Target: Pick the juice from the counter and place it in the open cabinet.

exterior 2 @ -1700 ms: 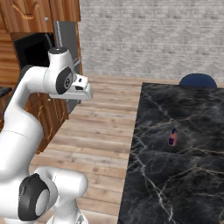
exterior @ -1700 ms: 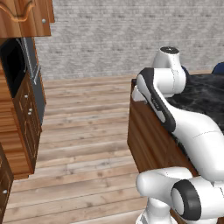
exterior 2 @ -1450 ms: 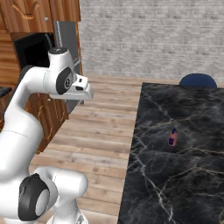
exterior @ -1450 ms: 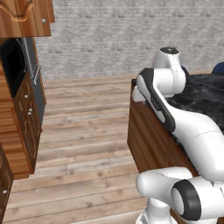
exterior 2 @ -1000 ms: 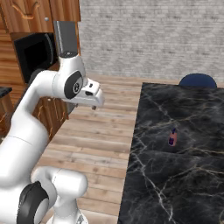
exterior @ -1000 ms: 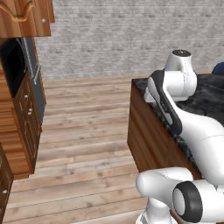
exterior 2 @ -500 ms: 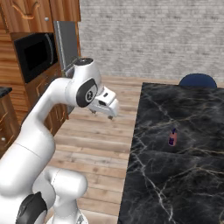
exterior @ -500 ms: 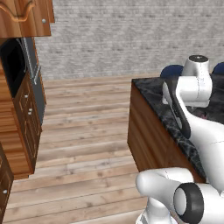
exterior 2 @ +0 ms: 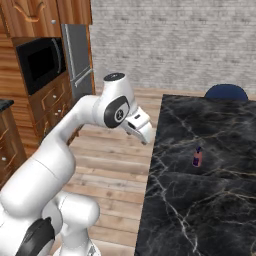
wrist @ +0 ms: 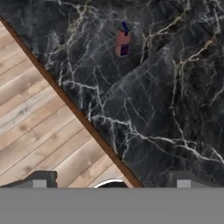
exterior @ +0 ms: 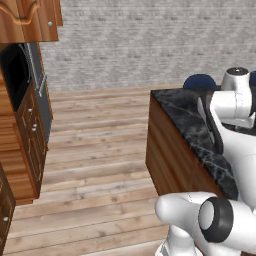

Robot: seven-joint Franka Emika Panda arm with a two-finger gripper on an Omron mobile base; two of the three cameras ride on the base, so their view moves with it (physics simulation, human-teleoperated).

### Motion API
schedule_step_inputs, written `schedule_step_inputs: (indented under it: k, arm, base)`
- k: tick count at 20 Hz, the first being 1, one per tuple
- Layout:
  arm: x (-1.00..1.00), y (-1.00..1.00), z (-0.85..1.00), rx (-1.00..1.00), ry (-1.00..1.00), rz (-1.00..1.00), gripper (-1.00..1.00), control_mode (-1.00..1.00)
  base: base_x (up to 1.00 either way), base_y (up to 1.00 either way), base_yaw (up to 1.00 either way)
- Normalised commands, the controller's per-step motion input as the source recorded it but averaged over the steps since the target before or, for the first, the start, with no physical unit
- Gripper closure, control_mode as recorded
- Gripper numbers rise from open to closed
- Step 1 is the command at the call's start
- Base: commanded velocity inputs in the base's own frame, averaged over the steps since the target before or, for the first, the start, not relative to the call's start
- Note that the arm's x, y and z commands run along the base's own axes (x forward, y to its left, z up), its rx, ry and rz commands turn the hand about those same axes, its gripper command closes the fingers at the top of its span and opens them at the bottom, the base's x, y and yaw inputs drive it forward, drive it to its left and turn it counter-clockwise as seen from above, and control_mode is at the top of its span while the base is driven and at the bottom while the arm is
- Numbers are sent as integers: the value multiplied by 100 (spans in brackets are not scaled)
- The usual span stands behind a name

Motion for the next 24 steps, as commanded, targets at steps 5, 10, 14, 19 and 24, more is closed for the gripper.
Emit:
schedule_step_inputs:
  k: [5,10,14,19,24]
  arm:
    - [0,-52,-31,-4,0,-23,-100,-100]
    - [1,-41,-26,-4,0,-19,-100,-100]
    - [6,-9,-12,-5,-1,-6,-100,-100]
    - [21,0,-11,-8,0,0,-100,-100]
    - [28,0,-16,-10,0,0,-100,-100]
  base:
    - [0,0,0]
    - [0,0,0]
    - [0,0,0]
    - [0,0,0]
    - [0,0,0]
